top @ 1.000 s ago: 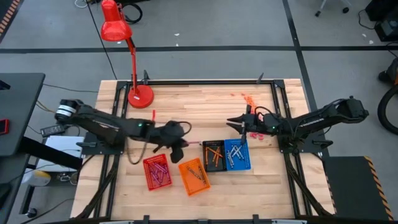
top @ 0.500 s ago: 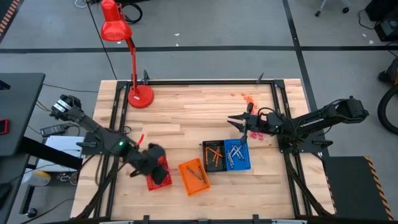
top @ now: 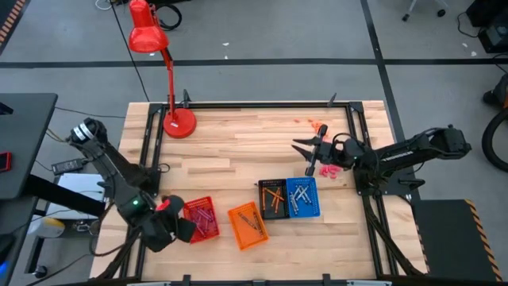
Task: Sort crayons
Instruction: Put the pink crayon into the red basket, then put the black crayon into the blue bin
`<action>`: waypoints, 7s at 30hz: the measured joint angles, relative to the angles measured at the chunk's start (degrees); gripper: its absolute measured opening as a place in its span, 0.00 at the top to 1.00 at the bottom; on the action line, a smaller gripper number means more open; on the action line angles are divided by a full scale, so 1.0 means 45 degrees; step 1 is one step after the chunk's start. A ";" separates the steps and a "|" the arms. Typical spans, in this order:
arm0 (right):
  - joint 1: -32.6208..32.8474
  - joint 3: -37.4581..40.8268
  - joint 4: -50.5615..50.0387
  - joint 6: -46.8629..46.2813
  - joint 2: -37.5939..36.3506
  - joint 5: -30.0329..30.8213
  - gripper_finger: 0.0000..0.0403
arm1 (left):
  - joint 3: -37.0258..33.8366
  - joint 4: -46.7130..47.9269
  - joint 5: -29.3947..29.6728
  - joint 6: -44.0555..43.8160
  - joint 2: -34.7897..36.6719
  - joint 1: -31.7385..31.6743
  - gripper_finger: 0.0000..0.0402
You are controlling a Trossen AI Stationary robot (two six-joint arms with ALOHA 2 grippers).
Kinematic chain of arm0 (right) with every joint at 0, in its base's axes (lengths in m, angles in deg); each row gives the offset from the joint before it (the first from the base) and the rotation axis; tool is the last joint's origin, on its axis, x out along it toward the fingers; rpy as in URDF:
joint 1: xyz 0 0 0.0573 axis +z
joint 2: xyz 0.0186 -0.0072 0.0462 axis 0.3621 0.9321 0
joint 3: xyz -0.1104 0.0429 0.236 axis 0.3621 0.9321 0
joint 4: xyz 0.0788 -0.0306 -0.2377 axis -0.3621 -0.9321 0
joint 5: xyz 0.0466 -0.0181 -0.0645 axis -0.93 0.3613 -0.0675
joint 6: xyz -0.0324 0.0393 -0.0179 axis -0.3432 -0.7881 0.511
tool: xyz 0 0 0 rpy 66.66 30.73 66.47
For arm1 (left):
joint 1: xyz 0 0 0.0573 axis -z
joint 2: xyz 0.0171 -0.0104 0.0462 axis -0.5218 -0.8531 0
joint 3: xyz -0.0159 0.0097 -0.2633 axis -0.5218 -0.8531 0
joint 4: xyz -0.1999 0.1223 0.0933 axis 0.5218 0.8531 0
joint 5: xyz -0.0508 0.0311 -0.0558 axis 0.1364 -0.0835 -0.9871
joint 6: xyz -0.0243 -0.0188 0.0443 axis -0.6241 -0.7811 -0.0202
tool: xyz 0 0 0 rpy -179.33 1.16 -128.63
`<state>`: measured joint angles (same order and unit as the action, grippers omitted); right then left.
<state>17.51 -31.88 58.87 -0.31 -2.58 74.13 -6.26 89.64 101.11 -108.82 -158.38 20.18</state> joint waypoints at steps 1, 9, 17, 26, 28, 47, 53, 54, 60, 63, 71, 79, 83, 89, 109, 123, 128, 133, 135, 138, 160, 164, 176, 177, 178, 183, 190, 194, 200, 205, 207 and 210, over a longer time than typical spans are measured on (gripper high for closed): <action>-0.0073 0.0000 -0.0014 -0.0119 0.0000 0.0000 0.78 | 0.0000 0.0384 0.0020 -0.0360 -0.0067 0.0002 0.89; -0.0275 0.0000 -0.0120 -0.0340 0.0000 -0.0345 0.78 | 0.0000 0.1353 -0.0019 -0.0905 -0.0931 -0.0608 0.89; -0.0279 0.0000 -0.0328 -0.0543 0.0000 -0.0350 0.78 | 0.0000 0.1123 -0.0613 -0.0599 -0.1791 -0.1106 0.89; -0.0279 0.0000 -0.0368 -0.0555 0.0000 -0.0374 0.78 | 0.0000 0.1125 -0.0593 -0.0117 -0.1819 -0.1160 0.81; -0.0279 0.0000 -0.0380 -0.0551 0.0000 -0.0374 0.78 | 0.0001 0.1127 -0.0560 -0.0084 -0.1819 -0.1189 0.76; -0.0279 0.0000 -0.0568 -0.1209 0.0005 -0.0758 0.78 | 0.1239 0.1341 0.2020 0.5695 -0.1638 -0.4099 0.64; -0.0279 -0.0005 -0.1117 -0.1790 0.0005 -0.0753 0.78 | 0.1235 -0.0112 0.2036 1.1711 -0.1668 -0.6903 0.64; -0.0279 -0.0005 -0.1243 -0.1869 0.0005 -0.0758 0.78 | 0.1214 -0.0532 0.2044 1.2791 -0.1668 -0.7337 0.64; -0.0250 -0.0005 -0.2376 -0.2321 0.0005 -0.0748 0.78 | 0.0711 -0.3786 0.2042 1.8978 -0.2127 -0.9358 0.64; -0.0255 -0.0005 -0.2623 -0.2737 0.0005 -0.0716 0.78 | 0.0567 -0.5052 0.1983 2.1661 -0.2742 -0.9898 0.64; -0.0255 -0.0005 -0.2690 -0.3208 0.0005 -0.0700 0.78 | 0.0559 -0.7478 -0.1307 2.5647 -0.5054 -1.1033 0.64; -0.0308 -0.0005 -0.2634 -0.2842 0.0005 -0.0457 0.78 | 0.0559 -0.9586 -0.2720 2.6025 -0.6416 -1.1890 0.64; -0.0447 -0.0005 -0.2607 -0.2640 0.0005 -0.0194 0.78 | 0.0559 -0.9891 -0.4019 2.5978 -0.6423 -1.2186 0.61; -0.0537 -0.0005 -0.2654 -0.2731 0.0005 -0.0223 0.78 | 0.0559 -1.0249 -0.4644 2.6415 -0.6423 -1.2283 0.56; -0.0503 0.0000 -0.2816 -0.3334 0.0005 -0.1251 0.78 | 0.0588 -1.1617 -0.5023 2.6600 -0.7572 -1.1874 0.56; -0.0503 0.0000 -0.2770 -0.3344 0.0005 -0.1350 0.78 | 0.0583 -1.2011 -0.5018 2.6918 -0.8371 -1.1874 0.58; -0.0503 0.0000 -0.2772 -0.3339 0.0005 -0.1370 0.78 | 0.0583 -1.1994 -0.4999 2.6685 -0.8371 -1.1902 0.68; -0.0503 0.0000 -0.2772 -0.3339 0.0005 -0.1552 0.78 | 0.0588 -1.1865 -0.5013 2.6187 -0.8367 -1.2053 0.80; -0.0503 0.0000 -0.2777 -0.3339 0.0005 -0.1662 0.78 | 0.0588 -1.1843 -0.5023 2.5982 -0.8366 -1.2098 0.85; -0.0503 0.0000 -0.2807 -0.3339 0.0005 -0.1681 0.78 | 0.0589 -1.1814 -0.5030 2.5816 -0.8354 -1.2180 0.91; -0.1695 -0.0784 -0.6806 -0.4958 0.0012 0.0488 0.78 | 0.0559 -0.9328 -0.4596 2.5790 -0.5695 -1.2426 0.96; -0.2855 -0.2279 -1.0363 -0.6122 0.0472 -0.0437 0.78 | 0.0560 -0.8779 -0.4042 2.5927 -0.4467 -1.2441 0.97; -0.5795 -0.4379 -1.3284 -0.5937 0.3405 -0.3173 0.78 | 0.0563 -0.5722 -0.3262 2.5891 -0.1326 -1.1765 0.97; -0.6023 -0.4455 -1.3239 -0.5854 0.3738 -0.3421 0.78 | 0.0588 -0.5726 -0.3001 2.5915 -0.1221 -1.1712 0.97; -0.6186 -0.4541 -1.3246 -0.5798 0.4056 -0.3575 0.78 | 0.0576 -0.5332 -0.2607 2.5910 -0.1142 -1.1695 0.97; -0.6640 -0.5115 -1.3071 -0.5534 0.5524 -0.3626 0.78 | 0.0563 -0.5199 -0.0703 2.5867 -0.1530 -1.2184 0.97; -0.6899 -0.5338 -1.2892 -0.5452 0.6507 -0.4329 0.78 | 0.0556 -0.5340 -0.1314 2.6166 -0.3200 -1.4829 0.89; -0.6895 -0.5346 -1.2818 -0.5407 0.6515 -0.4388 0.78 | 0.0563 -0.6313 -0.2954 2.6403 -0.4263 -1.6443 0.82; -0.6885 -0.5296 -1.2686 -0.5264 0.6208 -0.4657 0.78 | 0.0580 -0.7901 -0.4454 2.6552 -0.5975 -1.7719 0.63; -0.6893 -0.5299 -1.2704 -0.5097 0.6222 -0.4663 0.78 | 0.0564 -0.8777 -0.4493 2.6644 -0.6917 -1.7764 0.52; -0.6895 -0.5299 -1.2700 -0.5078 0.6222 -0.4646 0.78 | 0.0578 -0.9378 -0.4493 2.6625 -0.7073 -1.7643 0.50; -0.6895 -0.5299 -1.2691 -0.5068 0.6247 -0.4639 0.78 | 0.0578 -0.9862 -0.4536 2.6575 -0.7084 -1.7537 0.49</action>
<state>-13.51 -55.73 1.76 -23.12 25.53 53.26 -3.66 45.26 80.70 10.76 -190.26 -58.74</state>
